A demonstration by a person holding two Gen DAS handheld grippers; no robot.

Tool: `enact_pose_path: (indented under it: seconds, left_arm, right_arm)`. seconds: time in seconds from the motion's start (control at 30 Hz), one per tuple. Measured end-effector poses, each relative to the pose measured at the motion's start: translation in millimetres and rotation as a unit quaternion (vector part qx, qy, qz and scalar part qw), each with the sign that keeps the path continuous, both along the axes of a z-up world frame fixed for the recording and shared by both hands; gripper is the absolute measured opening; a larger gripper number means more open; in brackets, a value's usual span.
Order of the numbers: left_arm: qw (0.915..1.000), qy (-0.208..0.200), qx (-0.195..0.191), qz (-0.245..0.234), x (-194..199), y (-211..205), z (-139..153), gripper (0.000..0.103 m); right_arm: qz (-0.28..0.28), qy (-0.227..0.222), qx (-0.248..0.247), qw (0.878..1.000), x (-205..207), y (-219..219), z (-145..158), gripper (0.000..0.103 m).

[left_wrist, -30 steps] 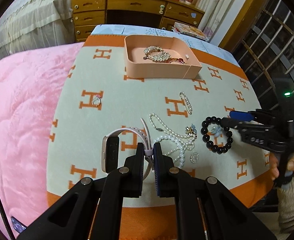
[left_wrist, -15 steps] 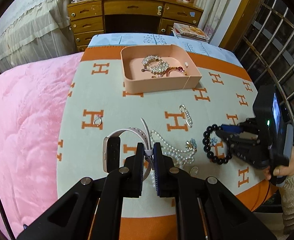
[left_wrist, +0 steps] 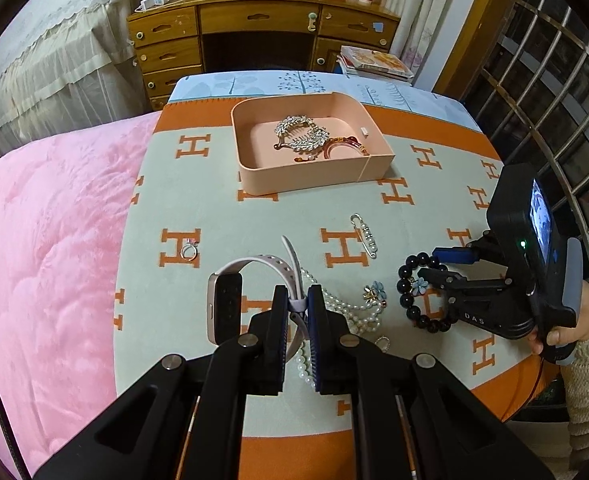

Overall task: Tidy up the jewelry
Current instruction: 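Carry the watch and bead bracelet into the pink box and release both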

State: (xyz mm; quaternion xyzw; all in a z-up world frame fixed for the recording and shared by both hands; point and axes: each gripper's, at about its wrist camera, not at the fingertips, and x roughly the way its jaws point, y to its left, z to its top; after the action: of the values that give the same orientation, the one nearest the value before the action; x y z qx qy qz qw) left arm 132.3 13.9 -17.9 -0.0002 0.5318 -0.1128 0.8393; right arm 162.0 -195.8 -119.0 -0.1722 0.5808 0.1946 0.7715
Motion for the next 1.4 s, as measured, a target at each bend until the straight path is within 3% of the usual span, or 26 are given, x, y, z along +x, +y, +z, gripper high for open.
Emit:
enact_pose_path:
  seconds: [0.03, 0.1, 0.23, 0.57, 0.73, 0.83, 1.07, 1.2, 1.4]
  left_arm:
    - [1.0000, 0.001, -0.001, 0.001, 0.1, 0.8, -0.3, 0.007]
    - [1.0000, 0.004, -0.001, 0.003, 0.4, 2.4, -1.0, 0.007]
    - [1.0000, 0.002, -0.003, 0.006, 0.8, 6.0, 4.4, 0.007]
    - [0.9987, -0.050, -0.003, 0.013, 14.6, 13.4, 51.5, 0.007]
    - [0.9973, -0.064, -0.033, 0.012, 39.3, 8.7, 67.1, 0.007]
    - [0.9963, -0.069, -0.049, 0.014, 61.6, 4.0, 66.5, 0.007]
    - [0.9940, -0.067, -0.080, 0.031, 123.0, -7.7, 35.3, 0.007]
    - [0.9943, -0.052, -0.086, 0.037, 154.4, -17.7, 3.7, 0.007]
    - [0.9978, -0.014, -0.054, 0.036, 181.2, -33.7, -41.5, 0.008]
  right_arm:
    - [-0.001, 0.002, 0.002, 1.000, -0.4, 0.6, 0.1, 0.028]
    - [0.002, 0.004, 0.005, 1.000, -0.1, 2.6, -0.2, 0.015]
    - [-0.030, 0.000, -0.001, 1.000, -2.4, 1.6, 8.1, 0.015]
    - [-0.026, -0.105, 0.066, 0.992, -31.5, 19.6, 112.7, 0.015]
    - [-0.054, -0.176, 0.094, 0.978, -11.1, 26.9, 156.6, 0.015]
    - [-0.085, -0.199, 0.120, 0.969, 11.8, 26.9, 166.9, 0.015]
    - [-0.162, -0.222, 0.163, 0.948, 73.6, 19.9, 154.3, 0.015]
    - [-0.188, -0.210, 0.156, 0.946, 106.8, 18.9, 131.6, 0.015]
    - [-0.201, -0.201, 0.125, 0.951, 137.9, 22.7, 99.4, 0.015]
